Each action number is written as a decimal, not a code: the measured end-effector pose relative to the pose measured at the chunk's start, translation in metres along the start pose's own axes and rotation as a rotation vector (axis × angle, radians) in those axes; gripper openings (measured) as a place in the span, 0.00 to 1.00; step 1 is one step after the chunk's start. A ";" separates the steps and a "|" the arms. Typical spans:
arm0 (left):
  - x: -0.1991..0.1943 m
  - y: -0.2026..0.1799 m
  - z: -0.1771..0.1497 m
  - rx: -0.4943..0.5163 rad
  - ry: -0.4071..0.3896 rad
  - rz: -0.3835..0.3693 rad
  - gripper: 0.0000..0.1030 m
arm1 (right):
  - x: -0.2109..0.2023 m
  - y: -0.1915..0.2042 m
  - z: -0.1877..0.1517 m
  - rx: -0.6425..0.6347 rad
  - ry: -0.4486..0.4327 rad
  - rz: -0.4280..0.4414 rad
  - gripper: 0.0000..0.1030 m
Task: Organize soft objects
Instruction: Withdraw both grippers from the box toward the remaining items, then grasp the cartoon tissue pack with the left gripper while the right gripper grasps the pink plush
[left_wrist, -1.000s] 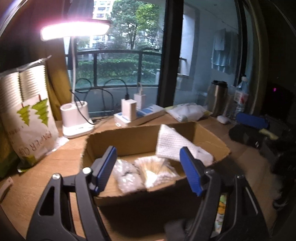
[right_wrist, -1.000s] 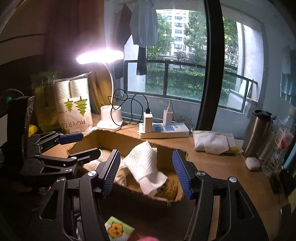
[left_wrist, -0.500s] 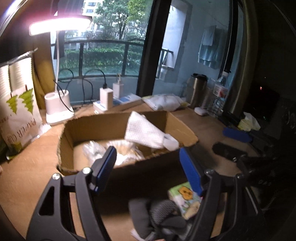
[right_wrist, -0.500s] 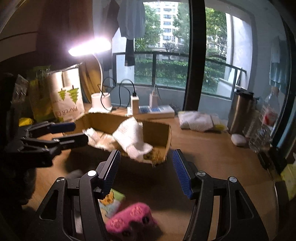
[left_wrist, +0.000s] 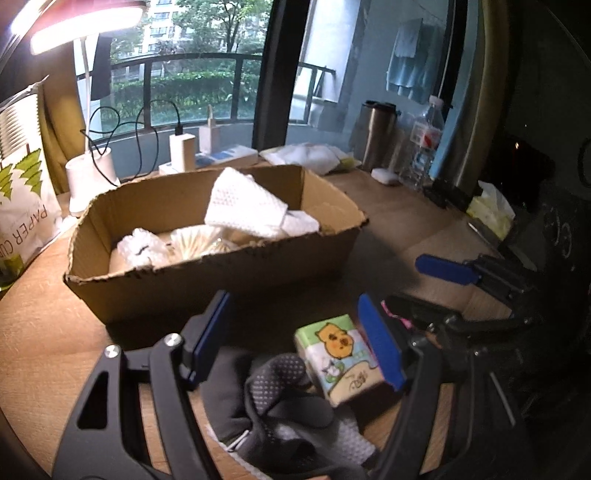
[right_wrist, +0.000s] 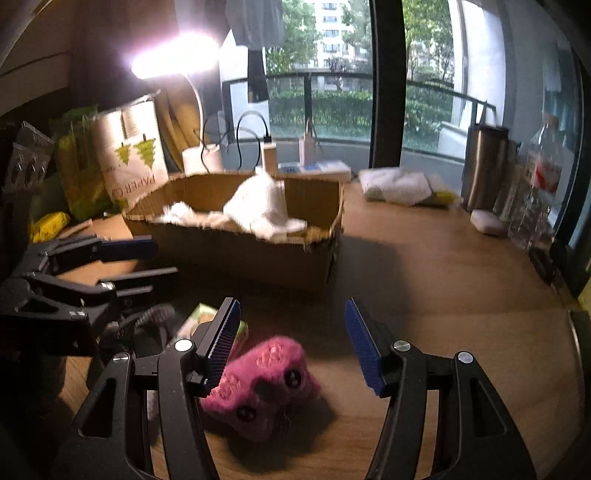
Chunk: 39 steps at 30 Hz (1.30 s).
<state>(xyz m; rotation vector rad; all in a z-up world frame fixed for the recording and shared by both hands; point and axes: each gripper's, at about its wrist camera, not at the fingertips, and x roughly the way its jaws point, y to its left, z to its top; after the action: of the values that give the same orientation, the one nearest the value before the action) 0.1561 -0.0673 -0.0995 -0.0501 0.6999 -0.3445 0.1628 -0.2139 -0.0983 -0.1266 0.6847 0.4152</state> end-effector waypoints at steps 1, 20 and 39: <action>0.001 0.000 0.000 0.002 0.003 0.001 0.70 | 0.003 0.000 -0.003 0.004 0.017 -0.001 0.60; 0.031 -0.041 -0.015 0.169 0.135 0.019 0.70 | 0.011 -0.024 -0.021 0.047 0.130 0.007 0.60; 0.055 -0.055 -0.024 0.214 0.215 0.003 0.66 | 0.002 -0.058 -0.027 0.110 0.141 0.002 0.63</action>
<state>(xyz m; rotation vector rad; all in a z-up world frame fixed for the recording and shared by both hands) 0.1632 -0.1353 -0.1435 0.1940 0.8716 -0.4245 0.1726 -0.2729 -0.1220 -0.0520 0.8453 0.3717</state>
